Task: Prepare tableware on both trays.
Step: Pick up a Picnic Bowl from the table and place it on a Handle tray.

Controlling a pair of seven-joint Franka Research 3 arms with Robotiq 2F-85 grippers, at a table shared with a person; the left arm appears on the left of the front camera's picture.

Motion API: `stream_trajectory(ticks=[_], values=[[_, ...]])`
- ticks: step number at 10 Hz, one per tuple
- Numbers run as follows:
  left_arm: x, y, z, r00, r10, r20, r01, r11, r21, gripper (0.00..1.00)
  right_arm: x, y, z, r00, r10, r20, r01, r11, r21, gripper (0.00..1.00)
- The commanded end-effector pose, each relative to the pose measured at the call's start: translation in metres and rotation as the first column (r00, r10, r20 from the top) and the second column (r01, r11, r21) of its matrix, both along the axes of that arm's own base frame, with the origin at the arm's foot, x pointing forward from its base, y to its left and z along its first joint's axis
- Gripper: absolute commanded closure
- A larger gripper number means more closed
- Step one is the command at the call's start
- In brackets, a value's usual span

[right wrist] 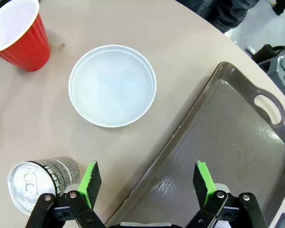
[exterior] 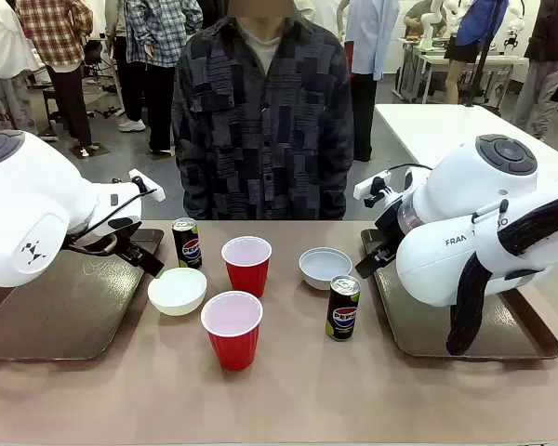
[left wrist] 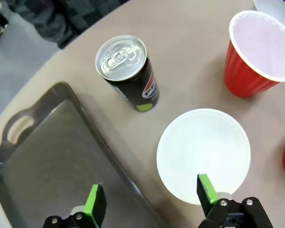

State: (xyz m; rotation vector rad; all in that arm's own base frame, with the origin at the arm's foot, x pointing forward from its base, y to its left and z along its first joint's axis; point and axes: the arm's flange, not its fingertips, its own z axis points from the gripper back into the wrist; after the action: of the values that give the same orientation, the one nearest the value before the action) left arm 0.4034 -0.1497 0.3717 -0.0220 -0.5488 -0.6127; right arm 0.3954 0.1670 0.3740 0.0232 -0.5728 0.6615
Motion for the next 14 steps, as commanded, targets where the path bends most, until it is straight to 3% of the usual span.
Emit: stream_trajectory(ticks=[1,13,14], values=[[0.000,0.000,0.000,1.000,0.000,0.000,0.000,1.000,0.000,0.00,0.000,0.000,0.000,1.000,0.000,0.000,0.000,1.000,0.000,0.00],[0.000,0.000,0.000,1.000,0.000,0.000,0.000,1.000,0.000,0.00,0.000,0.000,0.000,1.000,0.000,0.000,0.000,1.000,0.000,0.00],[-0.008,0.010,0.020,0.998,0.058,-0.019,-0.058,0.998,-0.001,0.00,-0.006,-0.005,0.021,0.997,-0.070,0.018,0.071,0.997,-0.025,0.00]])
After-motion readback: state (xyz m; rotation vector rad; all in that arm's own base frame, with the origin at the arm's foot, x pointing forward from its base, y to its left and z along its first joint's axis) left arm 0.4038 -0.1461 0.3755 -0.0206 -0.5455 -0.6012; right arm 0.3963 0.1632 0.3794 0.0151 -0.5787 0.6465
